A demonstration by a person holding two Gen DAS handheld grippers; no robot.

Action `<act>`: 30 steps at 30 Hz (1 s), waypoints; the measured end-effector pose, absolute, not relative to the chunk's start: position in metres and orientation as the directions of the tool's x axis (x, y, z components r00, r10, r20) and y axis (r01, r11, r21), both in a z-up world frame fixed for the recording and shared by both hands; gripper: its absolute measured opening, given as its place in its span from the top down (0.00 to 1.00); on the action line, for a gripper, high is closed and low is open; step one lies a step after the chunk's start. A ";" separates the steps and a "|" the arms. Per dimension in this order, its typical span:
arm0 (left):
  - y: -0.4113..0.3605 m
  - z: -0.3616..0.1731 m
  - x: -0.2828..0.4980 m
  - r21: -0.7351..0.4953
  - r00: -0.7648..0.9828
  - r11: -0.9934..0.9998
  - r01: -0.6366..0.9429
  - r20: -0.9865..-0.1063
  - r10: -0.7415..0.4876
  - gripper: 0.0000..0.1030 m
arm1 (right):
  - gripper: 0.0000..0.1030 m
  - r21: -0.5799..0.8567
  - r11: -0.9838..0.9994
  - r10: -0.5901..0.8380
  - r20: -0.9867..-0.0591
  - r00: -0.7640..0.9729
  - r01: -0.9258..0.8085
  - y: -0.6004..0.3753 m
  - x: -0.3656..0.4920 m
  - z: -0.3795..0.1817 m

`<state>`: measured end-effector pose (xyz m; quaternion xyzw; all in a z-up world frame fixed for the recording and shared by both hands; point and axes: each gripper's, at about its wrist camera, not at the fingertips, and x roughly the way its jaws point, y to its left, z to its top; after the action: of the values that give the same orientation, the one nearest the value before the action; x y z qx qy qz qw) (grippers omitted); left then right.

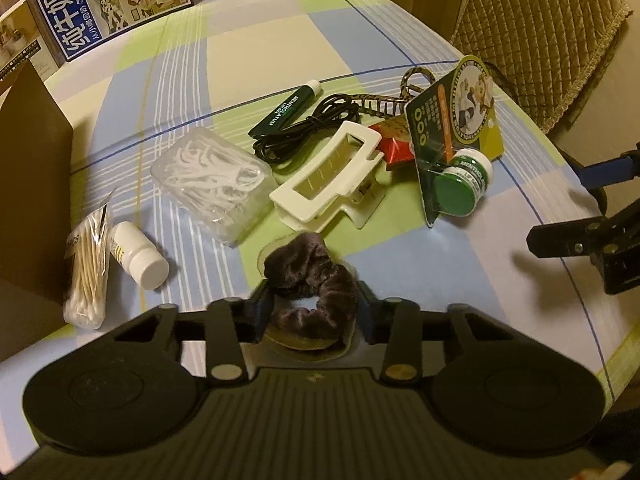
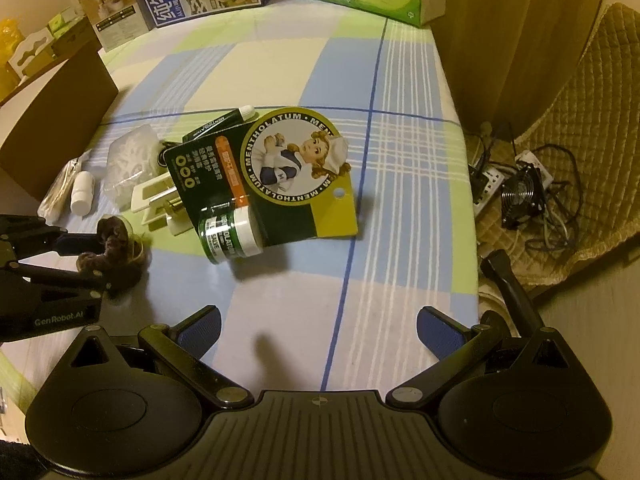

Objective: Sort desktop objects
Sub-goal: 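Close left tool on the brown scrunchie while right tool grasps the cotton swab bag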

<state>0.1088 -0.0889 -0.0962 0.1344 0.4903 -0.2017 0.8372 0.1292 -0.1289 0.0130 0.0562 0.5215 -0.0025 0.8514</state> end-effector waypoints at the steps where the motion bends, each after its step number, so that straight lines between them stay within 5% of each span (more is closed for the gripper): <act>1: -0.088 -0.096 0.107 0.024 0.440 0.884 0.468 -0.874 -0.209 0.72 | 0.02 0.092 0.994 0.055 -0.888 0.457 0.060 -0.128 0.128 0.013; 7: -0.078 -0.090 0.095 0.009 0.456 0.891 0.454 -0.861 -0.224 0.89 | 0.02 0.090 0.995 0.065 -0.883 0.465 0.032 -0.122 0.122 0.014; 30: 0.113 -0.029 0.050 0.035 0.531 0.997 0.071 -0.847 -0.008 0.89 | 0.02 0.142 0.910 0.355 -0.750 0.558 -0.389 0.011 0.156 0.067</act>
<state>0.0503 0.1135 -0.0290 0.0324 0.4835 -0.0226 0.8745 0.1556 0.0108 0.0666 -0.0200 0.4199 0.2108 0.8825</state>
